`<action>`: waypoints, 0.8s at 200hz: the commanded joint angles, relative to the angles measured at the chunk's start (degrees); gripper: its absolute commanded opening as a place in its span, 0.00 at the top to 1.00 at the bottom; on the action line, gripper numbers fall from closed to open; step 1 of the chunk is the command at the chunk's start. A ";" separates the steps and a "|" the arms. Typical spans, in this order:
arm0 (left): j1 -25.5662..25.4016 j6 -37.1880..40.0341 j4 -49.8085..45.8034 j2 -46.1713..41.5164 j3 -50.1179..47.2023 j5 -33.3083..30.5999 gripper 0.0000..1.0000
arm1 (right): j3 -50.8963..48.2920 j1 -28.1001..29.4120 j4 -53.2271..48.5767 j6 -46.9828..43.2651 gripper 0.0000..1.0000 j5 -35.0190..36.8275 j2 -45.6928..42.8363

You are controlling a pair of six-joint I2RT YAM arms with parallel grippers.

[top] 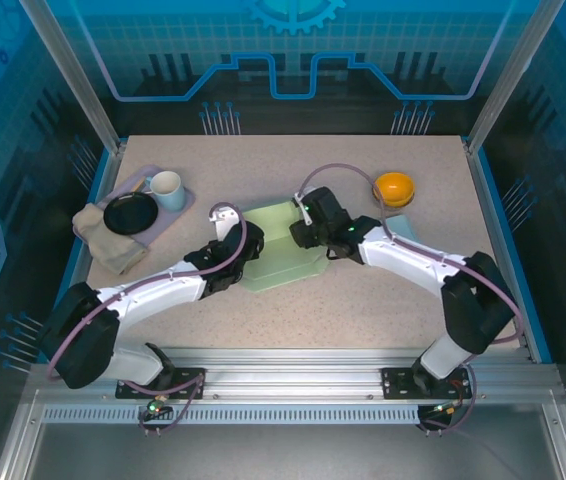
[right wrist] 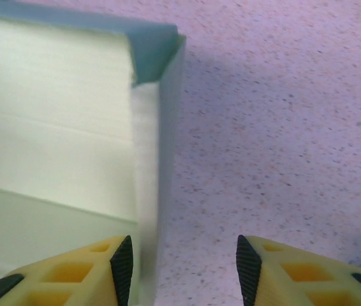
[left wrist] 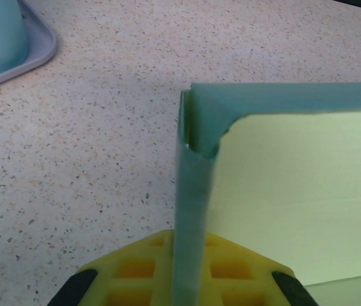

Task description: Fold the paper box

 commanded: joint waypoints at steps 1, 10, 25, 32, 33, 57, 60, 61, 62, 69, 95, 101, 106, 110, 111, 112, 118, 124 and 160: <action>0.42 4.09 3.30 1.02 -1.66 -1.46 1.00 | -1.16 -2.08 1.77 0.69 0.46 -12.52 -6.00; 0.47 5.82 5.06 1.32 -1.98 -0.41 1.00 | -1.53 -3.05 0.45 0.62 0.45 -14.46 -7.81; 0.50 8.16 7.26 1.85 -2.29 0.88 1.00 | -1.82 -4.57 -2.43 0.21 0.44 -16.07 -10.66; 0.47 9.30 8.49 1.99 -2.48 1.56 1.00 | -1.83 -5.12 -4.11 0.02 0.44 -15.44 -11.72; 0.45 9.43 8.60 2.01 -2.57 1.61 1.00 | -1.79 -5.20 -4.45 0.04 0.44 -15.25 -11.86; 0.46 9.49 9.00 2.34 -2.33 1.58 1.00 | -0.70 -5.82 -9.34 -2.50 0.44 -12.17 -12.31; 0.43 9.35 8.83 2.43 -2.17 1.58 1.00 | -0.70 -5.85 -9.35 -2.61 0.44 -12.28 -12.15; 0.47 9.32 8.77 2.50 -2.11 1.58 1.00 | -0.75 -5.87 -9.27 -2.64 0.44 -12.35 -12.12; 0.44 9.21 8.65 2.53 -2.07 1.58 1.00 | -0.77 -5.88 -9.27 -2.66 0.44 -12.39 -12.02; 0.46 8.36 7.68 2.92 -1.44 1.41 1.00 | -0.99 -5.74 -8.64 -2.36 0.44 -13.00 -11.46; 0.37 4.97 2.07 5.22 1.98 0.86 1.00 | -0.88 -4.84 -6.30 0.33 0.44 -12.40 -8.59; 0.45 4.94 1.94 5.59 2.18 1.37 1.00 | -0.68 -4.87 -5.74 1.19 0.44 -12.14 -8.06; 0.41 5.29 2.12 5.78 2.25 2.08 1.00 | -0.64 -4.92 -5.36 1.65 0.44 -12.00 -7.74; 0.48 5.92 2.49 6.01 2.29 2.85 1.00 | -0.42 -5.01 -5.23 1.91 0.44 -11.98 -7.58; 0.49 6.16 2.61 6.09 2.32 3.00 1.00 | -0.39 -5.01 -5.18 1.95 0.44 -11.98 -7.51; 0.46 6.40 2.71 6.13 2.38 3.21 1.00 | -0.33 -5.01 -5.16 2.01 0.44 -12.03 -7.43; 0.46 7.99 3.47 6.49 2.57 4.94 1.00 | 0.11 -5.16 -5.33 2.22 0.44 -12.31 -7.27; 0.50 10.06 3.70 7.13 3.12 6.94 1.00 | 0.74 -5.29 -5.84 2.15 0.44 -12.63 -7.23; 1.26 23.87 -4.46 12.16 12.06 16.98 1.00 | 2.26 -5.89 -12.52 0.48 0.44 -7.53 -13.04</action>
